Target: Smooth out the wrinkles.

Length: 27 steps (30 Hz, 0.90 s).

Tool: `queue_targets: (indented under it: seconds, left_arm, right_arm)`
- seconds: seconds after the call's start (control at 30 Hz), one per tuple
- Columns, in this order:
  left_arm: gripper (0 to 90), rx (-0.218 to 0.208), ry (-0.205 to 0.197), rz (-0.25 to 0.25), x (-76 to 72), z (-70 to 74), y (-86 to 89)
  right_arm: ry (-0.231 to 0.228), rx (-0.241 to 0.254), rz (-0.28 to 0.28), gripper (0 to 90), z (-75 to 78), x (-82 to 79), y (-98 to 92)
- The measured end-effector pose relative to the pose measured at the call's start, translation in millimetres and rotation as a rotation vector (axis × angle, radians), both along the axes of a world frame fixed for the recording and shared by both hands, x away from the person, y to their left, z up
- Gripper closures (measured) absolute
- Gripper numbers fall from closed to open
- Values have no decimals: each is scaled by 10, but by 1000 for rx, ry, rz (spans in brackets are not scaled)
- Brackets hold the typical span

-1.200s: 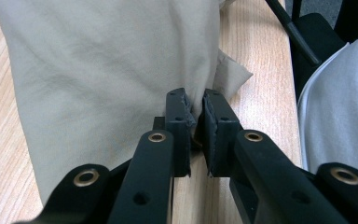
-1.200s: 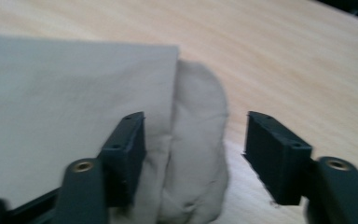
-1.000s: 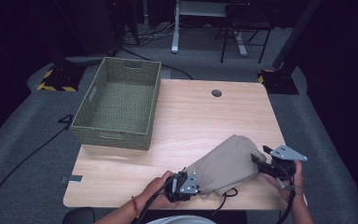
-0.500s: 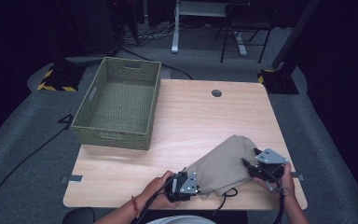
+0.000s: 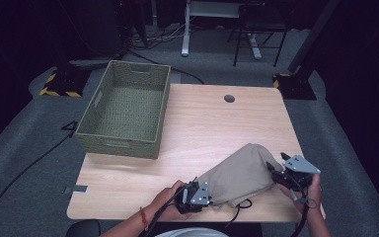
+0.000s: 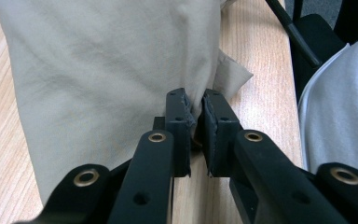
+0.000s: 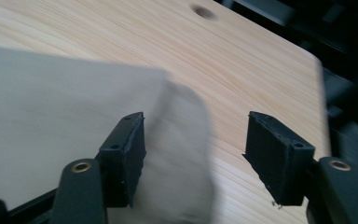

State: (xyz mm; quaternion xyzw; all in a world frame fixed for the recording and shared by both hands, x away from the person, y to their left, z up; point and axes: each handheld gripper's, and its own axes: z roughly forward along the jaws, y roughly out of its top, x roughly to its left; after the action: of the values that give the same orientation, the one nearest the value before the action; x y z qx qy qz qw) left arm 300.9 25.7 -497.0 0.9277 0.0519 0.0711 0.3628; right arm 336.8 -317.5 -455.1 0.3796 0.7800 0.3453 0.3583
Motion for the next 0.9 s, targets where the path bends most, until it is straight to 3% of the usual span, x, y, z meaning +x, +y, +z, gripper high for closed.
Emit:
queue_targets:
  seconds: [0.03, 0.1, 0.13, 0.17, 0.23, 0.3, 0.37, 0.4, 0.47, 0.5, 0.6, 0.63, 0.7, 0.73, 0.8, 0.83, 0.87, 0.9]
  left_arm:
    - [821, 0, 1, 0, 1, 0, 1]
    - [821, -2, 2, -4, 6, 0, 1]
    - [821, -2, 2, -4, 6, 0, 1]
    - [821, -2, 4, -2, 7, 0, 3]
    - [821, -3, 6, 0, 8, -1, 4]
    - [821, -6, 10, 4, 5, -3, 7]
    - [821, -5, 7, 0, 6, -3, 6]
    - [821, -6, 7, 0, 6, -4, 7]
    - [821, -5, 5, -1, 7, -4, 8]
    - [821, -6, 5, -2, 7, -4, 8]
    - [821, -11, 14, 1, 8, -7, 10]
    - [821, -12, 15, 1, 10, -8, 10]
    - [820, -13, 18, 2, 9, -9, 11]
    - [817, -17, 16, 2, 13, -11, 9]
    - [815, -16, 19, 2, 19, -10, 5]
    - [815, -15, 20, -1, 19, -9, 4]
    - [815, -15, 20, -1, 19, -9, 4]
    - [815, -17, 22, 3, 18, -11, 5]
  right_arm:
    - [-1, 1, 41, 373, 24, -32, 72]
    - [-14, -47, 85, 372, 59, -96, 238]
    - [-14, -47, 85, 372, 59, -96, 238]
    - [-13, -41, 131, 371, 74, -131, 305]
    - [52, 18, 309, 353, 64, -225, 538]
    - [107, 33, 388, 352, 23, -249, 665]
    - [146, -12, 433, 351, -44, -252, 781]
    - [147, -35, 425, 347, -69, -242, 801]
    - [171, 1, 421, 348, -78, -191, 740]
    - [174, -5, 396, 350, -85, -164, 686]
    - [146, -97, 239, 353, -140, -55, 452]
    - [136, -100, 192, 336, -155, -9, 342]
    - [147, -31, 106, 322, -155, 81, 105]
    - [141, -38, 66, 249, -147, 115, 11]
    - [137, -33, 35, 287, -127, 145, -120]
    - [113, -76, -8, 323, -110, 142, -152]
    - [113, -76, -8, 323, -110, 142, -152]
    - [78, -149, -61, 374, -93, 136, -175]
